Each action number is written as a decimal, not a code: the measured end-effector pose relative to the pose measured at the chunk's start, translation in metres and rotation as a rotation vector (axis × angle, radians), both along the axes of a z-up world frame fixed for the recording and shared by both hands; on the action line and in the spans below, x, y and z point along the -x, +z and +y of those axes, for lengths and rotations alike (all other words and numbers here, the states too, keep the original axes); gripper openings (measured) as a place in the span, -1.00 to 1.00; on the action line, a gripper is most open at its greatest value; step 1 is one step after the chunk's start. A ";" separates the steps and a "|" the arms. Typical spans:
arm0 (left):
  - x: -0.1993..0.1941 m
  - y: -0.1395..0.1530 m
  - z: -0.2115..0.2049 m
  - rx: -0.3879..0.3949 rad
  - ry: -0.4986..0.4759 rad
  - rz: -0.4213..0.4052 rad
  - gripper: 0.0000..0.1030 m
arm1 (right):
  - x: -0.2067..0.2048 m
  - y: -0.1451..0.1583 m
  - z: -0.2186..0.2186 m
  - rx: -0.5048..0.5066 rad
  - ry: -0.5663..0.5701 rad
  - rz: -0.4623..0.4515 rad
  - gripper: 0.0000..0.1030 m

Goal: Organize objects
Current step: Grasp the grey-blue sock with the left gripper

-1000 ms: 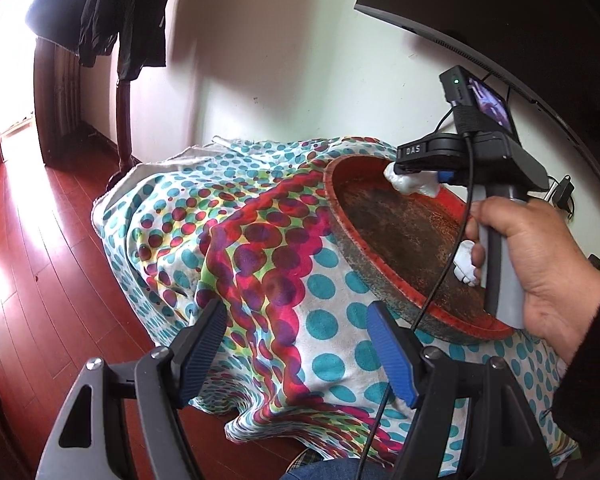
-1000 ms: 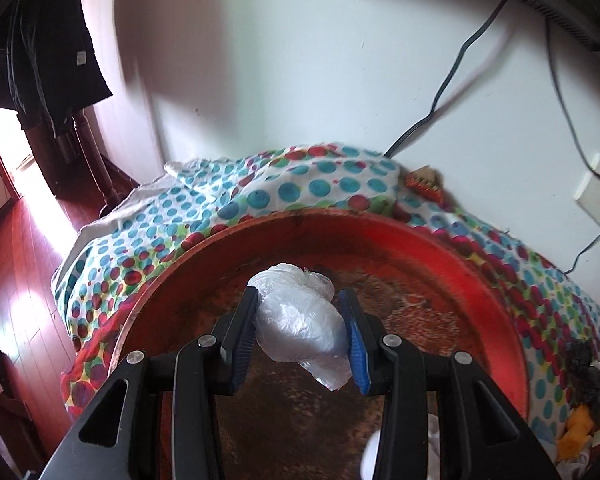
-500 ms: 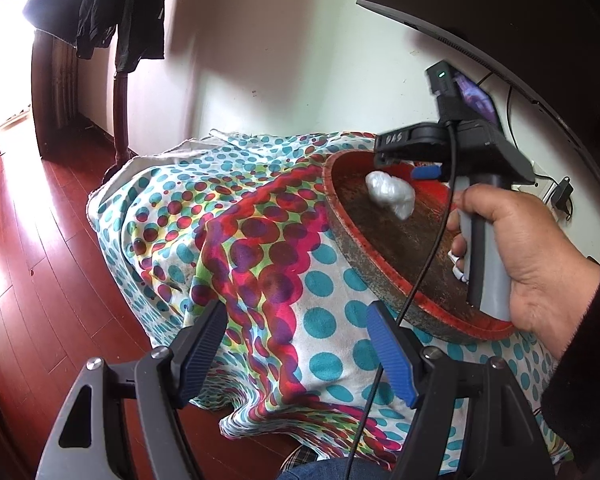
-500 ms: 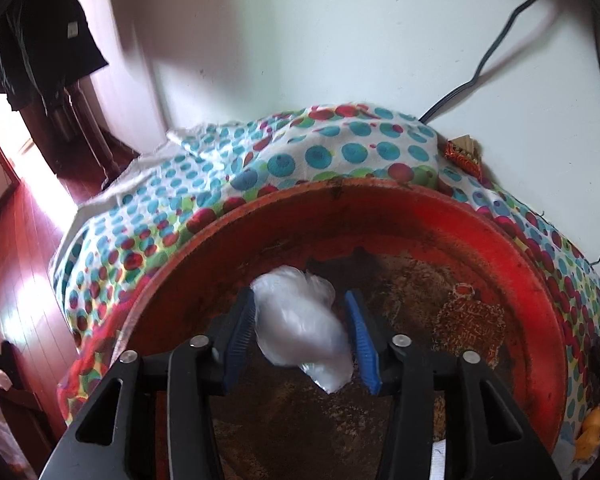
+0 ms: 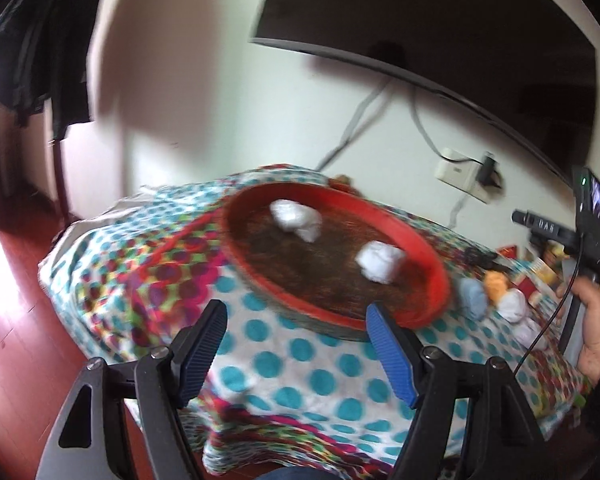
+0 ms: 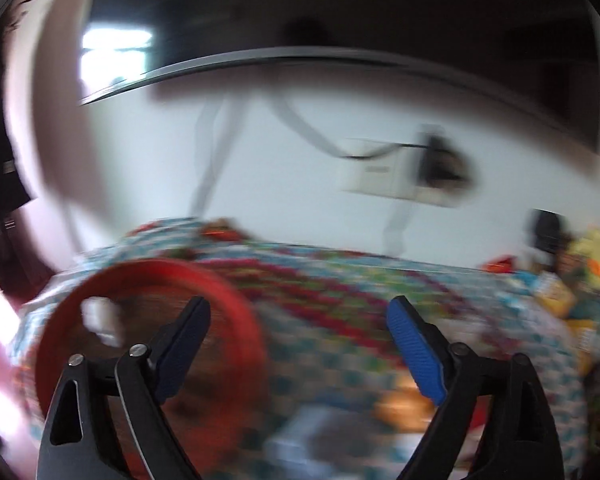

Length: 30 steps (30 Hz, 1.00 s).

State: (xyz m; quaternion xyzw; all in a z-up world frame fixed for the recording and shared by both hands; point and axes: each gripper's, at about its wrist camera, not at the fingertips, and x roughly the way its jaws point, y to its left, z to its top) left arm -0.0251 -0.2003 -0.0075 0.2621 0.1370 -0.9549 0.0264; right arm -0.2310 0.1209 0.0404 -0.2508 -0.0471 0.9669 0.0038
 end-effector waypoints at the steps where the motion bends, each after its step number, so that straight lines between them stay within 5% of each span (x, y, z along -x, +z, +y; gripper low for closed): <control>1: 0.002 0.000 0.009 -0.004 -0.046 0.001 0.44 | -0.006 -0.006 0.029 -0.016 -0.055 0.000 0.86; 8: 0.020 -0.010 0.098 0.045 -0.269 -0.030 0.44 | -0.049 -0.058 0.163 0.120 -0.268 -0.077 0.86; 10: 0.031 -0.013 0.131 0.094 -0.345 -0.045 0.44 | -0.076 -0.070 0.181 0.208 -0.284 -0.070 0.88; 16: 0.088 -0.009 0.219 0.172 -0.509 -0.066 0.44 | -0.127 -0.086 0.194 0.239 -0.257 -0.059 0.89; 22: 0.150 -0.022 0.264 0.274 -0.527 -0.119 0.44 | -0.159 -0.092 0.202 0.237 -0.223 -0.020 0.94; 30: 0.209 -0.050 0.282 0.357 -0.478 -0.230 0.44 | -0.151 -0.100 0.191 0.336 -0.102 -0.078 0.96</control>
